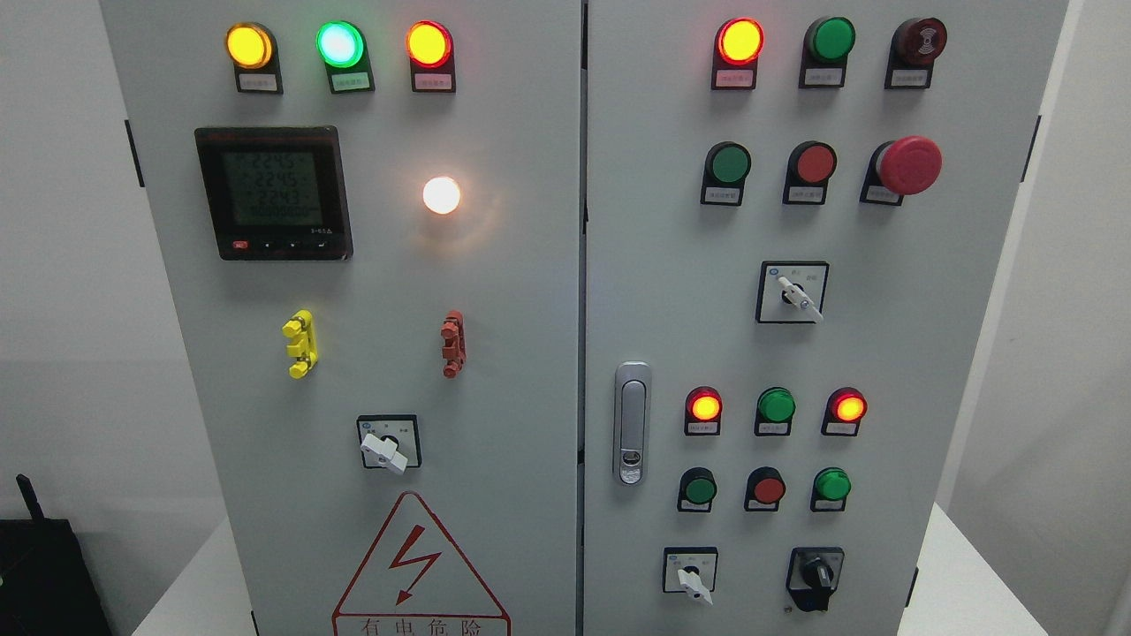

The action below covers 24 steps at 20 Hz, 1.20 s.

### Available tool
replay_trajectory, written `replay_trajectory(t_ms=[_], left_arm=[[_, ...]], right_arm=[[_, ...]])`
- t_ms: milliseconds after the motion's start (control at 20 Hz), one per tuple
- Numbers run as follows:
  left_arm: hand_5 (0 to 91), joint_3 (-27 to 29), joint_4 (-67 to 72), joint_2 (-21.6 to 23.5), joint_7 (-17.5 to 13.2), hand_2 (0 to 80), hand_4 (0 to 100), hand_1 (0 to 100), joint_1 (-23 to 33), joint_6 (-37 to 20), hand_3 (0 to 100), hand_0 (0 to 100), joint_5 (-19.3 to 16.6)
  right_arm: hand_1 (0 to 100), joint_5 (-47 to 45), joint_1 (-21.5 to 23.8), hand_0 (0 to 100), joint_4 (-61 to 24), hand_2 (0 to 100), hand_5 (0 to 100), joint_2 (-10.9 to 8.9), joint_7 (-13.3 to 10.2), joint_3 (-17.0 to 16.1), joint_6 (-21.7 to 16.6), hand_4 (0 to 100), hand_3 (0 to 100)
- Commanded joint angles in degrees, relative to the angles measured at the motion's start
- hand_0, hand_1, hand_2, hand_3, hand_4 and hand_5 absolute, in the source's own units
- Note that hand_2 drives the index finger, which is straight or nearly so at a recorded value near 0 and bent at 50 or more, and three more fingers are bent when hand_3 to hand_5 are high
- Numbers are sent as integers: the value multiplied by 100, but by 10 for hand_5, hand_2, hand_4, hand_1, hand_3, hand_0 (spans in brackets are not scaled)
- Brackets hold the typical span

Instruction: Trip black knob to open circuit

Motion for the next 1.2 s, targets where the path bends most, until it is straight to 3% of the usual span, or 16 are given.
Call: replay_trajectory(t_ms=[0, 1153], left_arm=[[0, 14, 0, 1, -2, 0, 0, 389, -12, -20, 0, 120, 14], [0, 14, 0, 1, -2, 0, 0, 389, -12, -20, 0, 120, 14]], right_arm=[[0, 18, -171, 0, -152, 0, 973, 9, -33, 11, 26, 979, 1000], [0, 18, -945, 0, -644, 0, 1000, -18, -138, 64, 676, 1000, 1000]])
